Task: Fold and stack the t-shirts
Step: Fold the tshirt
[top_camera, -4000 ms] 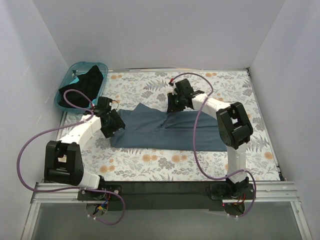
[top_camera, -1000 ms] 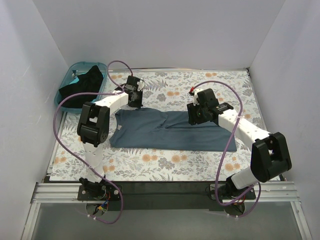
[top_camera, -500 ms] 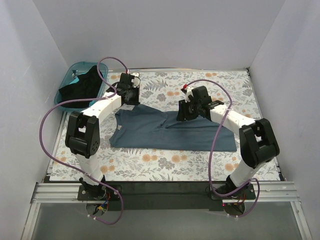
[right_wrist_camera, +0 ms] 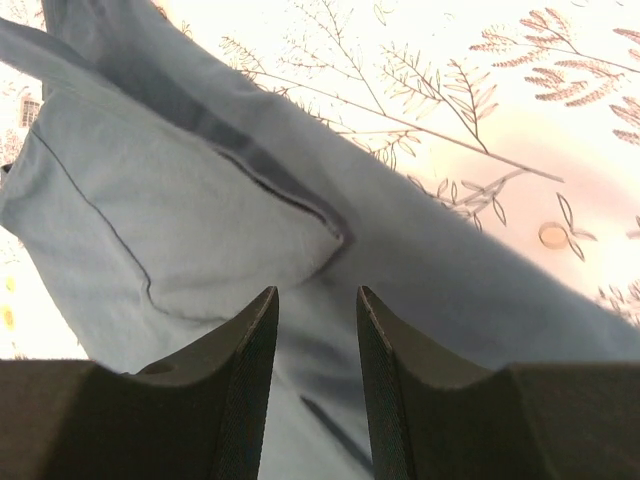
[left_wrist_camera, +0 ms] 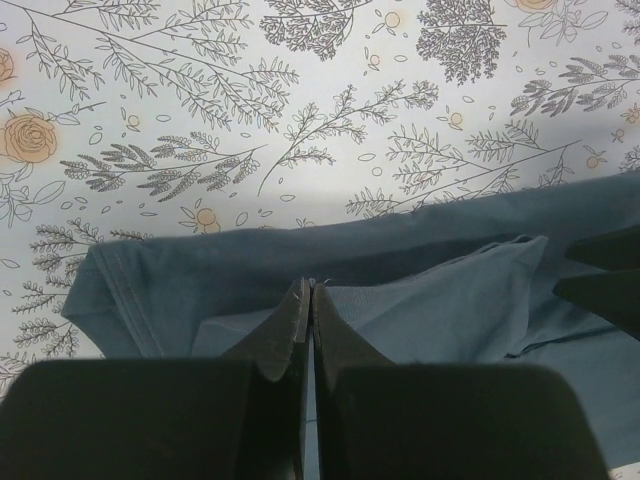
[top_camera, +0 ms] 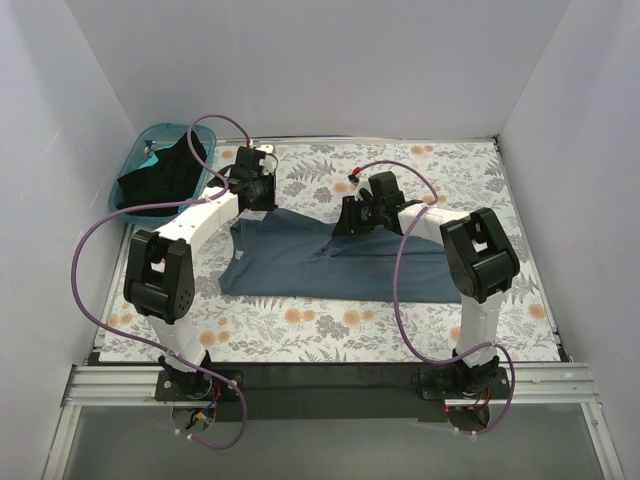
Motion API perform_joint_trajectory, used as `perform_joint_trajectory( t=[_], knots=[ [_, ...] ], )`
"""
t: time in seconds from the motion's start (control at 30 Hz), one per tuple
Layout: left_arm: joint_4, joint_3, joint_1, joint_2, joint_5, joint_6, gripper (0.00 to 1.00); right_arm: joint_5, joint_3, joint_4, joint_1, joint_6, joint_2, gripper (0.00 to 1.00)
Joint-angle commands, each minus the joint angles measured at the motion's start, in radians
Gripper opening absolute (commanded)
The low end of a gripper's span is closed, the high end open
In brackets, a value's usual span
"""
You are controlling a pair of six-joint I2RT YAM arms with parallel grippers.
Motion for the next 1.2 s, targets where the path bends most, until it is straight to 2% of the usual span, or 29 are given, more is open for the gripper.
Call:
perform_joint_trajectory(
  t=[0.0,0.43,0.63,0.7,0.83,0.97,1.17],
  knots=[
    [0.007,-0.013,-0.004,-0.067,-0.018,-0.01,0.0,-0.053,0.058,0.086,-0.002,0.029,0.036,0.38],
    [0.007,-0.034,-0.004,-0.093,-0.024,-0.019,0.0,-0.093,0.133,0.087,-0.002,0.03,0.126,0.33],
    [0.012,-0.048,-0.004,-0.106,-0.047,-0.028,0.0,-0.108,0.13,0.084,-0.002,0.019,0.117,0.17],
    [0.031,-0.068,-0.002,-0.118,-0.057,-0.036,0.0,-0.126,0.124,0.084,-0.002,0.018,0.093,0.07],
    [0.05,-0.108,0.005,-0.13,-0.092,-0.056,0.0,-0.135,0.104,0.079,0.001,-0.003,0.063,0.02],
    [0.079,-0.157,0.043,-0.159,-0.106,-0.108,0.0,-0.123,0.09,0.058,0.01,-0.037,0.024,0.01],
    [0.117,-0.206,0.088,-0.179,-0.038,-0.142,0.0,-0.07,0.109,-0.013,0.037,-0.122,-0.007,0.01]
  ],
)
